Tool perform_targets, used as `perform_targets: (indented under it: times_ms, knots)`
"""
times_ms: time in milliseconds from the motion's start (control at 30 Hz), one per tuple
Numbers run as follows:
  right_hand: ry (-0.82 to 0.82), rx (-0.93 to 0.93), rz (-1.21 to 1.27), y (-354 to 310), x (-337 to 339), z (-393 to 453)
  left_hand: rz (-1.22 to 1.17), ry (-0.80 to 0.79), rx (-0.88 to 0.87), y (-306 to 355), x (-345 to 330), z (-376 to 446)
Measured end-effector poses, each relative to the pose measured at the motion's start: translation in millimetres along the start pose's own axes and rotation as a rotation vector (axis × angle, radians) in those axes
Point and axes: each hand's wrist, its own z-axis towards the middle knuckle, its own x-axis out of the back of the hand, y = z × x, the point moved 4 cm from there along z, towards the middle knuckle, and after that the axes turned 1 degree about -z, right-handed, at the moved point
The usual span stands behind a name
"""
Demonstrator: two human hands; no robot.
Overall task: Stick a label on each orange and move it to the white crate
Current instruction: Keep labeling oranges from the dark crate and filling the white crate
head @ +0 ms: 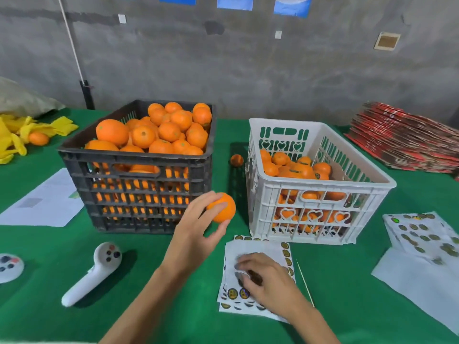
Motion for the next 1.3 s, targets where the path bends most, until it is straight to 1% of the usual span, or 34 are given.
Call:
perform_targets:
  times_ms: [67, 167, 233, 333, 467, 600, 700, 800, 867, 967, 1033, 1167, 1300]
  knots:
    - [-0.024, -0.030, 0.014, 6, -5, -8, -0.096, -0.109, 0.181, -1, -22, -30]
    - [-0.103, -0.086, 0.089, 13, -8, -13, -0.307, -0.234, 0.505, -3, -50, -66]
    - [-0.150, -0.121, 0.137, 16, -8, -15, -0.356, -0.267, 0.612, -7, -62, -79]
    - [-0.128, -0.144, 0.200, 20, -7, -17, -0.396, -0.331, 0.702, -17, -67, -85]
    - [-0.088, -0.172, 0.291, 24, -11, -18, -0.447, -0.491, 0.745, -14, -71, -99]
    - [-0.043, -0.202, 0.414, 26, -11, -15, -0.427, -0.532, 0.733, -15, -74, -104]
    - [-0.042, -0.229, 0.445, 27, -10, -13, -0.408, -0.562, 0.726, -18, -74, -105]
    - [-0.051, -0.218, 0.387, 26, -11, -15, -0.398, -0.565, 0.723, -15, -73, -105]
    - [-0.048, -0.191, 0.292, 23, -11, -15, -0.383, -0.560, 0.713, -15, -72, -105]
    - [-0.029, -0.075, 0.057, 15, -6, -14, -0.369, -0.560, 0.696, -16, -72, -107]
    - [-0.060, 0.006, -0.058, 11, -4, -13, -0.371, -0.557, 0.698, -15, -72, -107]
    - [-0.124, 0.000, -0.045, 13, -2, -17, -0.366, -0.543, 0.707, -16, -73, -110]
    - [-0.093, -0.007, 0.023, 12, -4, -19, -0.385, -0.539, 0.705, -17, -72, -111]
